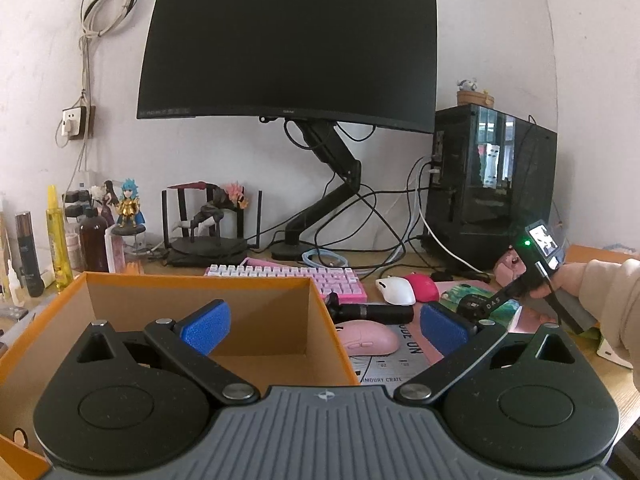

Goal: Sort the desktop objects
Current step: 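Reach the right gripper to the green floral tissue pack and grasp it, then carry the tissue pack with the right gripper and drop it into the orange box, then withdraw the right gripper from the box and turn the left gripper toward the remote, then lower the left gripper onto the white remote and close on it, then lift the remote with the left gripper and lower it into the orange box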

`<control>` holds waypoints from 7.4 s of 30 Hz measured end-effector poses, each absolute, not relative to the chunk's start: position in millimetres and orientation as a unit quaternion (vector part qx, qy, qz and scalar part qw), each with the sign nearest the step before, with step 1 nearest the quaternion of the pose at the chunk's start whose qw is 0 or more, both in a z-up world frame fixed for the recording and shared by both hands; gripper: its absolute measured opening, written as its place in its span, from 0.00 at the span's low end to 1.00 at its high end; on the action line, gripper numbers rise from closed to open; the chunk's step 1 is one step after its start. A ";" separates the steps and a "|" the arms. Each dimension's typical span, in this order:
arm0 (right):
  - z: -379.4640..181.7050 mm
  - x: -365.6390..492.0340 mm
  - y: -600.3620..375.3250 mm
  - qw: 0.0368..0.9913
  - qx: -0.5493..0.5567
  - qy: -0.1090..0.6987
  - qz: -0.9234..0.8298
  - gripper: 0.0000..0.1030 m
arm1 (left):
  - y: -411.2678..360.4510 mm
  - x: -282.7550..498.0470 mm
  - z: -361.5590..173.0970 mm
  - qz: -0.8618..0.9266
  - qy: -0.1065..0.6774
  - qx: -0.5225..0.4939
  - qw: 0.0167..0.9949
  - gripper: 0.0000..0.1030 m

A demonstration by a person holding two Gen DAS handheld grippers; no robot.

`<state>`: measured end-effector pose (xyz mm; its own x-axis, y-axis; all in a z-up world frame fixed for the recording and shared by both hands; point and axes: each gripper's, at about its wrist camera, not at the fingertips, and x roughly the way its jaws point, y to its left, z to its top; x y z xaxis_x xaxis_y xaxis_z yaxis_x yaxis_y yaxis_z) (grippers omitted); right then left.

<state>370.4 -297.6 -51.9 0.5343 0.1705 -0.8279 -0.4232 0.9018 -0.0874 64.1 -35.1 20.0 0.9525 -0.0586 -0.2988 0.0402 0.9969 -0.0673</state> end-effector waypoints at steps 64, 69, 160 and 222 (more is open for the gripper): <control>3.6 207.1 135.8 0.765 -0.284 0.436 0.380 0.97 | 78.6 -1.6 2.4 0.159 0.160 -0.073 0.971 1.00; -13.7 202.5 144.7 0.751 -0.296 0.454 0.377 0.98 | 84.4 2.7 -5.3 0.156 0.172 -0.075 0.970 1.00; 46.4 -24.1 -141.9 0.943 0.107 0.167 0.266 1.00 | 182.7 -10.8 42.1 0.172 0.083 -0.032 0.981 1.00; 29.2 -26.6 -94.4 0.930 0.110 0.223 0.272 1.00 | 282.3 140.6 -87.4 0.126 0.344 -0.056 0.929 0.47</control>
